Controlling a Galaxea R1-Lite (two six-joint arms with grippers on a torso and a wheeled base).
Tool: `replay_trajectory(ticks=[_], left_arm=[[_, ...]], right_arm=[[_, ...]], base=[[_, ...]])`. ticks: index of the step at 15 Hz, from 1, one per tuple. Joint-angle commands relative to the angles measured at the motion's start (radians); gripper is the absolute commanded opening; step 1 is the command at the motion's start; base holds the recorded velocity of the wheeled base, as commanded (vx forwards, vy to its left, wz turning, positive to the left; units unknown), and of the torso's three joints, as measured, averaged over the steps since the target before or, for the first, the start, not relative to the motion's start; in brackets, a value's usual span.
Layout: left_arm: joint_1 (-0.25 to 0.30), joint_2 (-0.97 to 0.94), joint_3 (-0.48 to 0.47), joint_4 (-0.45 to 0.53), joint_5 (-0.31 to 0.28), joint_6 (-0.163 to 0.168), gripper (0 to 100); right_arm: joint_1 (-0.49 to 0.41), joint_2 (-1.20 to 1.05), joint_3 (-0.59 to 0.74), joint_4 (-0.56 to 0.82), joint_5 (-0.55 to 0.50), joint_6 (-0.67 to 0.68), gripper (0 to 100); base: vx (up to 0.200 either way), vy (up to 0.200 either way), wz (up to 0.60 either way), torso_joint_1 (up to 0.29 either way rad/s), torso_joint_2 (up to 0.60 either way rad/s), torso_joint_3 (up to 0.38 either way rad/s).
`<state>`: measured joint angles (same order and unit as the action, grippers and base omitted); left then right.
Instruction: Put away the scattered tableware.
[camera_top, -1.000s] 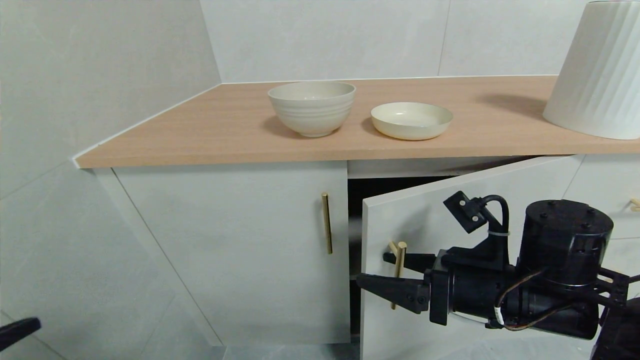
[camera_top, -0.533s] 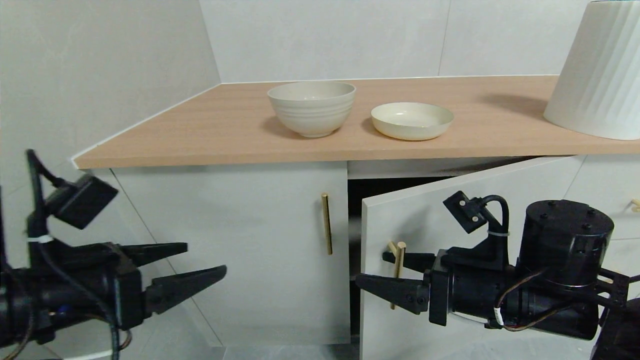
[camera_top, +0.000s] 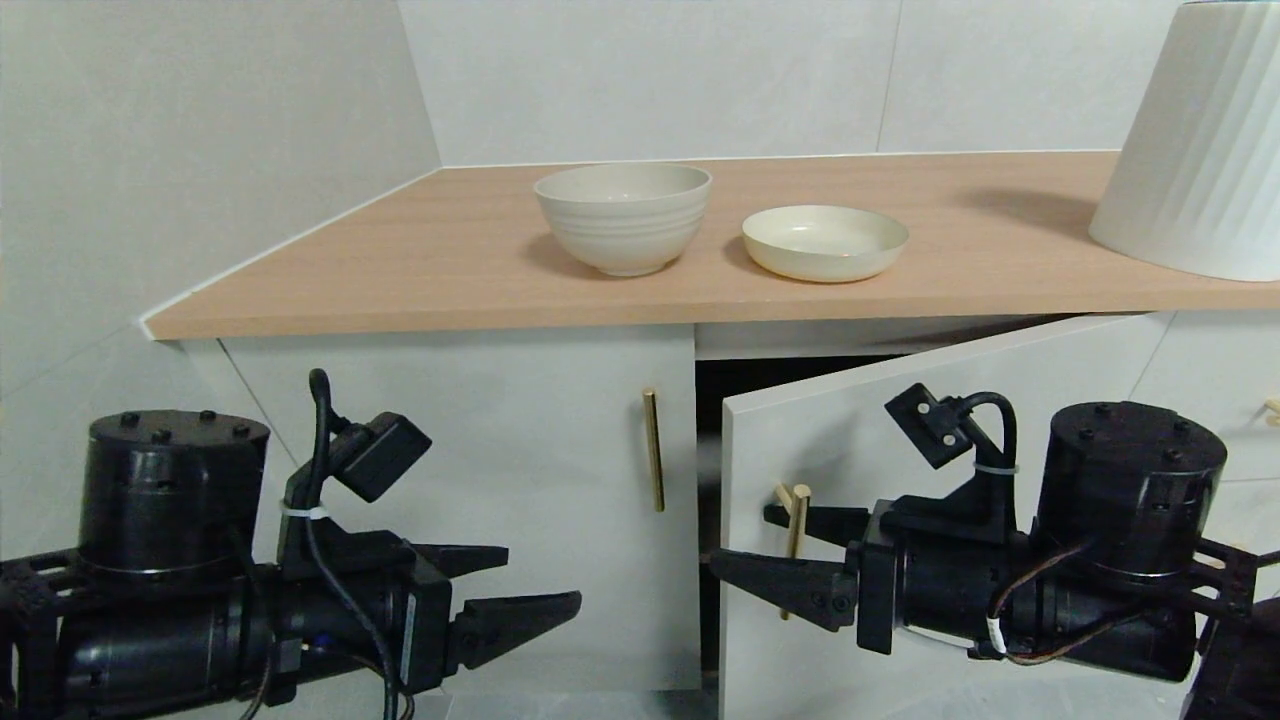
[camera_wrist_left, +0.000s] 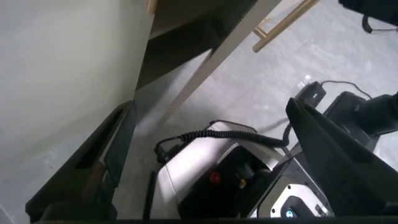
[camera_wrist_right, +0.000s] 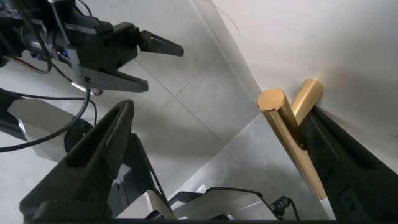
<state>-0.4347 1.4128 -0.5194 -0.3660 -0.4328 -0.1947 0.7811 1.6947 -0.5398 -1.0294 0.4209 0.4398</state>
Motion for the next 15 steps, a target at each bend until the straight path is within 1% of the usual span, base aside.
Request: replay_trajectory(ticks=[1,4,5,7,9,11,12,13,15], left_arm=[[-0.006,0.011,0.001,-0.001,0.0,0.0,100],[-0.029,0.011,-0.004,-0.001,0.0,-0.012,100],[-0.036,0.012,-0.005,-0.002,0.0,-0.015,0],[-0.047,0.038,-0.011,-0.045,0.0,-0.019,0],[-0.05,0.075,-0.034,-0.119,0.003,-0.023,0],[-0.053,0.109,-0.08,-0.166,0.0,-0.065,0],[-0.062,0.143,-0.12,-0.206,-0.003,-0.114,0],[-0.073,0.203,-0.157,-0.275,-0.004,-0.149,0],[-0.09,0.331,-0.16,-0.424,-0.007,-0.154,0]], right_arm=[[0.0,0.007,0.0,0.003,-0.001,0.0,100],[0.003,0.008,0.001,0.003,-0.002,-0.001,100],[0.003,0.008,0.001,0.003,-0.002,0.0,100],[0.003,0.008,0.003,0.002,-0.002,-0.001,100],[0.003,0.008,0.003,0.0,-0.002,-0.001,100],[0.003,0.008,0.004,0.0,-0.004,-0.001,100],[0.003,0.008,0.004,-0.001,-0.004,-0.001,100],[0.003,0.007,0.006,-0.001,-0.007,-0.001,100],[0.003,0.0,0.012,-0.003,-0.008,-0.003,100]], base=[[0.0,0.0,0.0,0.0,0.0,0.0],[0.0,0.0,0.0,0.0,0.0,0.0],[0.0,0.0,0.0,0.0,0.0,0.0],[0.0,0.0,0.0,0.0,0.0,0.0],[0.0,0.0,0.0,0.0,0.0,0.0],[0.0,0.0,0.0,0.0,0.0,0.0],[0.0,0.0,0.0,0.0,0.0,0.0],[0.0,0.0,0.0,0.0,0.0,0.0],[0.0,0.0,0.0,0.0,0.0,0.0]])
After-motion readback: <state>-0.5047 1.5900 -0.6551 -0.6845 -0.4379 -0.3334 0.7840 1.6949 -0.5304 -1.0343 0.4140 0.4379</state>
